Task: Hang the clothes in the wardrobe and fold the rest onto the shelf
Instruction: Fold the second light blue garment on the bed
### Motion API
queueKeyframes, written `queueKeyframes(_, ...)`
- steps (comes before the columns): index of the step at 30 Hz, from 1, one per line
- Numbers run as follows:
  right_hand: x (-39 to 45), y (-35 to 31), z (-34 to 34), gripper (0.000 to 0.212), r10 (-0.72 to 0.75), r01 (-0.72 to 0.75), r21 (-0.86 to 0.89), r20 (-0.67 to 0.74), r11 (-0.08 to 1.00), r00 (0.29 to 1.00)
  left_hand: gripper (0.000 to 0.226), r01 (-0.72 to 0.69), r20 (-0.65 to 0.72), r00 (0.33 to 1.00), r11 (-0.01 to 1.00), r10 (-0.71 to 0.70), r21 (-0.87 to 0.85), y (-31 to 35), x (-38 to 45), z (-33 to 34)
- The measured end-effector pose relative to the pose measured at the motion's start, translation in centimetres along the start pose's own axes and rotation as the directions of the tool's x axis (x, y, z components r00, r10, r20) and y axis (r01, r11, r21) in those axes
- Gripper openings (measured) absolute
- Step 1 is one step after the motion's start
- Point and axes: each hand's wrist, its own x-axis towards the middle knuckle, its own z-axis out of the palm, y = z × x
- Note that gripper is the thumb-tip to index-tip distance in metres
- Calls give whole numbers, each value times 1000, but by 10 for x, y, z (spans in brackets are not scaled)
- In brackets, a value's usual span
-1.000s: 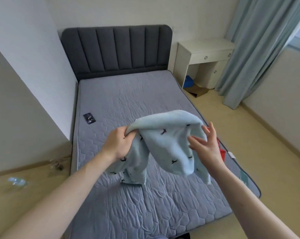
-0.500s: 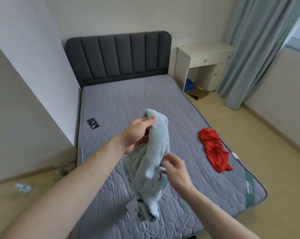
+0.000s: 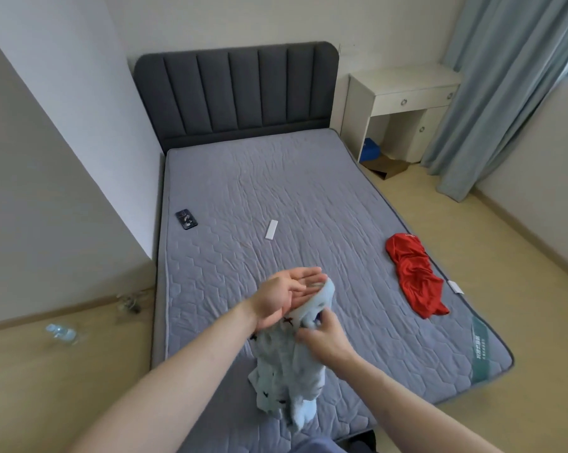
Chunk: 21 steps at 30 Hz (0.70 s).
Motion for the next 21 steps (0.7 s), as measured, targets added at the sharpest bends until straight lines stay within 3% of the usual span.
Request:
queueKeyframes(2,2,-11,-16,30,96,-87,139,-57,986,994,53,-111,-162,973,952,162,286,2,-1,-23)
queueKeyframes(4,2,-24,-38,26,178,-139,273,-124,952,976,50,-123,-163,945,768,284,629,-7,-13,-50)
queueKeyframes(5,2,-32,-47,22,216,-163,317,-142,935,966,50,-85,-106,964,661,244,745,-16,-23,-58)
queueKeyframes(8,3,-55,-64,19,267,-228,324,-82,918,960,90,-43,-7,993,409,119,912,-48,-43,-57)
queueKeyframes(10,3,-70,-68,18,268,-254,269,-14,929,963,79,-120,9,974,479,227,869,-58,-41,-42)
queueKeyframes(12,6,-77,-71,18,234,-225,229,-11,947,972,43,-172,-22,948,568,318,805,-55,-34,-31)
queueKeyframes(14,13,-75,-76,24,175,-161,188,-62,969,983,19,-206,-56,912,572,406,794,-44,-31,-24)
queueKeyframes(18,2,-48,-85,60,80,-74,64,-96,995,992,17,-259,-122,847,602,517,755,-2,-28,-10)
queueKeyframes(21,-22,-22,-71,83,-17,23,-117,57,993,998,27,-191,-154,846,561,510,806,28,-21,0)
